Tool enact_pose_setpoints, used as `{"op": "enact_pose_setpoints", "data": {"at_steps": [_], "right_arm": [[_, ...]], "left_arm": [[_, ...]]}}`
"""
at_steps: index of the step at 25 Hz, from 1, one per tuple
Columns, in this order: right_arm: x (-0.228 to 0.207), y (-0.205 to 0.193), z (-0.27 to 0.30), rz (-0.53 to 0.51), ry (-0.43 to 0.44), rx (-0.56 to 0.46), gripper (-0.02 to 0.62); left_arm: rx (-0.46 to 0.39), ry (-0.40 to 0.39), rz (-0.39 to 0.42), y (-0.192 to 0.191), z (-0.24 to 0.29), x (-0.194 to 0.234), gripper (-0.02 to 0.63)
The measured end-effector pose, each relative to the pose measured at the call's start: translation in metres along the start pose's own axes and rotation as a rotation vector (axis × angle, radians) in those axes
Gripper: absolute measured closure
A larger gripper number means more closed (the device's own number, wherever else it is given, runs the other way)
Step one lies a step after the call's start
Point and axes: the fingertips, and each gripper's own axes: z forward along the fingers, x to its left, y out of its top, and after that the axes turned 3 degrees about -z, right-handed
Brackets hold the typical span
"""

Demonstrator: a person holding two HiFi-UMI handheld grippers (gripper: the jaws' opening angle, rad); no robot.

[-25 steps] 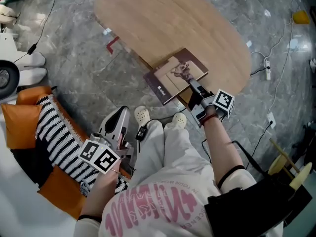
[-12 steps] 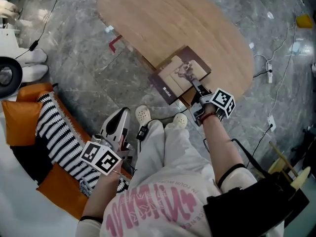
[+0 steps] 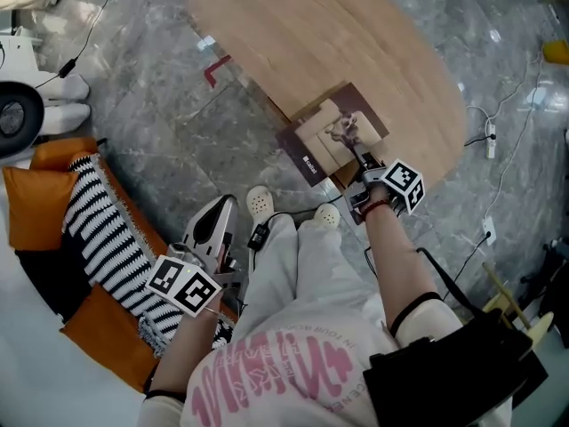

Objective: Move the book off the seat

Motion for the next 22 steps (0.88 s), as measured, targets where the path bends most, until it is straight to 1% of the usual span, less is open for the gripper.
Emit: {"op": "enact_pose_setpoints", "data": {"at_steps": [1, 4, 5, 11, 15, 17, 18, 20, 22], "right_arm": [[-0.002, -0.001, 0.001, 0.005, -0.014, 0.000, 0.434], [-0.014, -0.005, 0.003, -0.012, -0.103, 0.010, 0.439], [-0.015, -0.007, 0.003, -0.017, -0.120, 0.012, 0.440], [-0.018, -0.011, 0.011, -0.013, -0.165, 0.019, 0.442], [-0.032, -0.011, 0.002, 0.047, -0.202, 0.007, 0.442], [-0.039, -0.009, -0.007, 0.074, -0.207, -0.001, 0.447], [-0.041, -0.008, -0.013, 0.088, -0.204, -0.002, 0.456], [-0.044, -0.005, -0.029, 0.118, -0.192, 0.001, 0.527], [-0.041, 0.002, -0.048, 0.143, -0.148, -0.003, 0.576]], "left_arm": [[-0.003, 0.003, -0.004, -0.001, -0.001, 0.001, 0.598], [-0.010, 0.019, -0.012, -0.003, -0.006, 0.003, 0.598], [-0.013, 0.025, -0.014, -0.004, -0.008, 0.004, 0.598], [-0.030, 0.042, -0.024, -0.003, -0.014, 0.010, 0.598], [-0.037, 0.046, -0.021, -0.001, -0.017, 0.008, 0.598], [-0.043, 0.037, -0.013, 0.002, -0.016, 0.006, 0.598], [-0.046, 0.030, -0.009, 0.004, -0.015, 0.004, 0.598], [-0.050, 0.018, -0.007, 0.005, -0.014, -0.005, 0.598], [-0.049, -0.003, 0.000, 0.005, -0.013, -0.018, 0.598]]}}
